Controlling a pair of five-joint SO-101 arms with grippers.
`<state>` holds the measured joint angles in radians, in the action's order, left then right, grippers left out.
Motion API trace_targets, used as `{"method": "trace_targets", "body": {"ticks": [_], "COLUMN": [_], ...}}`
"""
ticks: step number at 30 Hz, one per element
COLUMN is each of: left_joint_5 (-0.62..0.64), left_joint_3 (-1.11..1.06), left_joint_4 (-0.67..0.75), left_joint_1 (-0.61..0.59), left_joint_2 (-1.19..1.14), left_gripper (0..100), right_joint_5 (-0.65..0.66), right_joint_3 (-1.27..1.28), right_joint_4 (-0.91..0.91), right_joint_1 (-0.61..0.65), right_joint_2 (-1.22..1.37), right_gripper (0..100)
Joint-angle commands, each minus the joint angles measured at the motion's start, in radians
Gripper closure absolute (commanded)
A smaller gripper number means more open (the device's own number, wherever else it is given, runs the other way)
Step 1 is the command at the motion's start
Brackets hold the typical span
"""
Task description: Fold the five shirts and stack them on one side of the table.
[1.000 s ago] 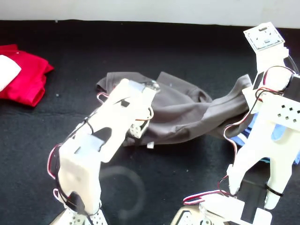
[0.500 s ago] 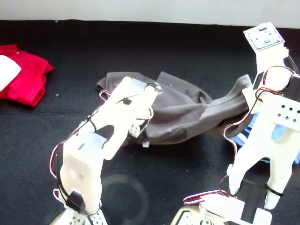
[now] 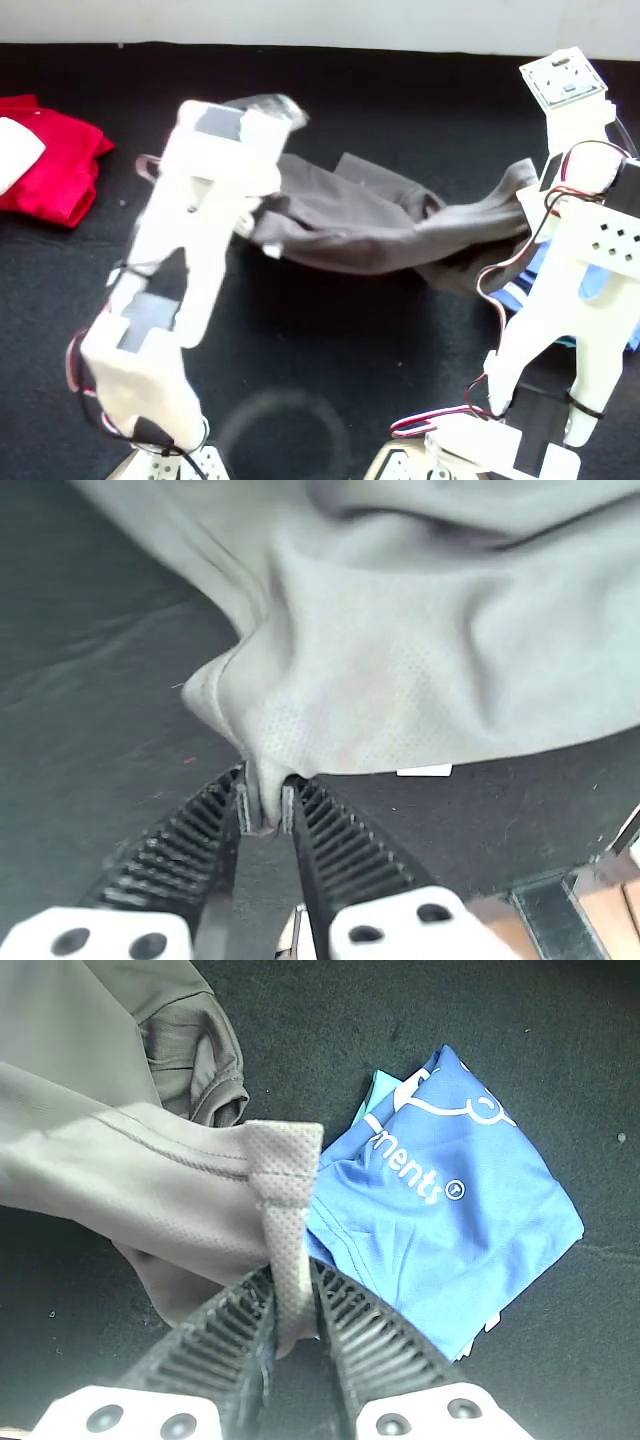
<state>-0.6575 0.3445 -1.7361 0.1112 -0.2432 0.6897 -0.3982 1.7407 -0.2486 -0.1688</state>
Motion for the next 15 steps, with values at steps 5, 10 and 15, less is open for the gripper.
{"method": "trace_targets", "body": {"ticks": [5, 10, 15], "left_joint_5": [-0.032, -0.077, -0.077], "left_joint_3": [0.054, 0.077, 0.228], "left_joint_4": [-0.021, -0.020, -0.017], "left_joint_1": [-0.124, -0.186, -0.251], "left_joint_2": [0.236, 0.348, 0.475], "left_gripper": [99, 99, 99], "right_joint_5": [0.009, 0.009, 0.008], "right_joint_3": [-0.182, -0.367, -0.562], "right_joint_4": [-0.018, -0.019, -0.096], "right_joint_1": [-0.007, -0.005, -0.005], "right_joint_2": [-0.030, -0.030, -0.036], "right_gripper": [99.2, 99.2, 99.2]}}
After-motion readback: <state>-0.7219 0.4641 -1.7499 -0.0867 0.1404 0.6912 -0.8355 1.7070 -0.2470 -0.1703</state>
